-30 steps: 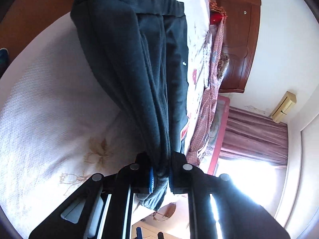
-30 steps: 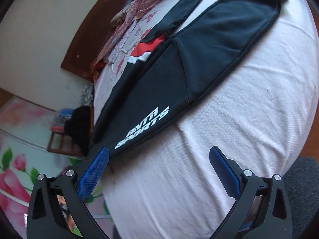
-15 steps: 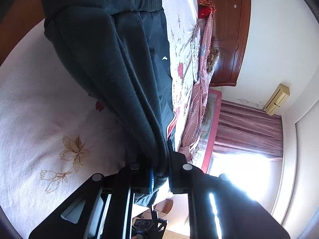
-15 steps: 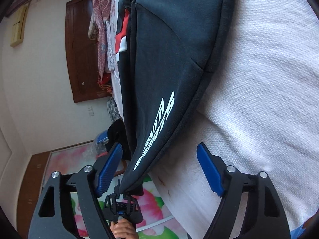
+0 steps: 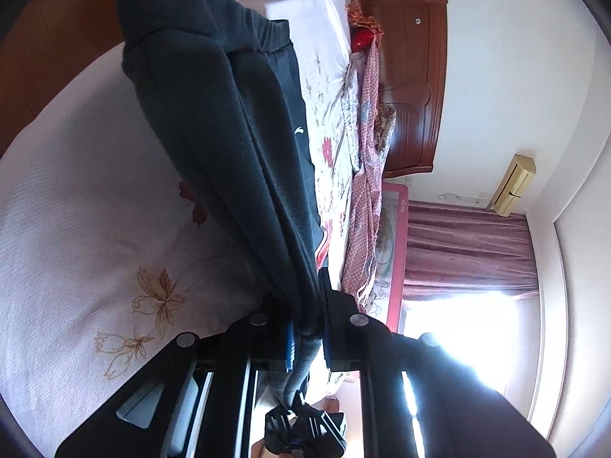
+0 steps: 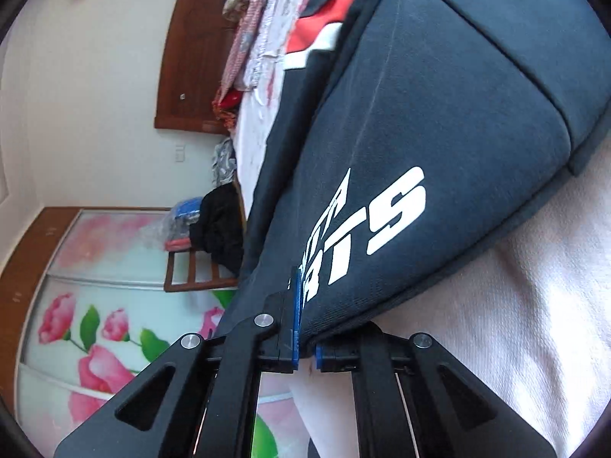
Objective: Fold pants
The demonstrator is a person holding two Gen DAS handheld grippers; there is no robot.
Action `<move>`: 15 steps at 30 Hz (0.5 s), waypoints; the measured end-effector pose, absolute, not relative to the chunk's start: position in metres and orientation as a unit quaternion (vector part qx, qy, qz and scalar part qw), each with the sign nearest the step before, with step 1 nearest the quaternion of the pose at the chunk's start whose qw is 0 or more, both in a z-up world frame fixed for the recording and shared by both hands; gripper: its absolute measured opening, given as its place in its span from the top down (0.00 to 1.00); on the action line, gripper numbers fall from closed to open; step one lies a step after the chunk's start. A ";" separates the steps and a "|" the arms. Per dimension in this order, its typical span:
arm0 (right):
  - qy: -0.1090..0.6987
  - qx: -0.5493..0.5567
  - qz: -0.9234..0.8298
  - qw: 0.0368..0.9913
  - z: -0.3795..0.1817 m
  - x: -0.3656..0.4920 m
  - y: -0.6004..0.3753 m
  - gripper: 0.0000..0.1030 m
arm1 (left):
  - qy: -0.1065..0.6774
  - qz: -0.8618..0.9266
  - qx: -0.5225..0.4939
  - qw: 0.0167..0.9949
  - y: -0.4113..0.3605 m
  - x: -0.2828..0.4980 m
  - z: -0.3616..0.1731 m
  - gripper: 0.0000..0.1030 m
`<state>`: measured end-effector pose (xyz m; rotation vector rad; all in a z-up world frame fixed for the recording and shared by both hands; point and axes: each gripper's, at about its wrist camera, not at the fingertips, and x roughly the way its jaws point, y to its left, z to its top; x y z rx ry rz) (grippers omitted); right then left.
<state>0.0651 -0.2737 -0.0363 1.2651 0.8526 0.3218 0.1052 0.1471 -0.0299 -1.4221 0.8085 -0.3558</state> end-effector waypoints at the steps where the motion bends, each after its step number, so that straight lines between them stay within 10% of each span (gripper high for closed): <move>1: 0.381 0.562 0.157 0.717 -0.027 0.059 -0.276 0.96 | 0.353 -0.162 -0.624 0.678 0.145 0.097 -0.025 0.91; 15: 0.420 0.524 0.226 0.706 -0.022 -0.058 -0.306 0.96 | 0.378 -0.149 -0.557 0.724 0.120 -0.063 0.019 0.90</move>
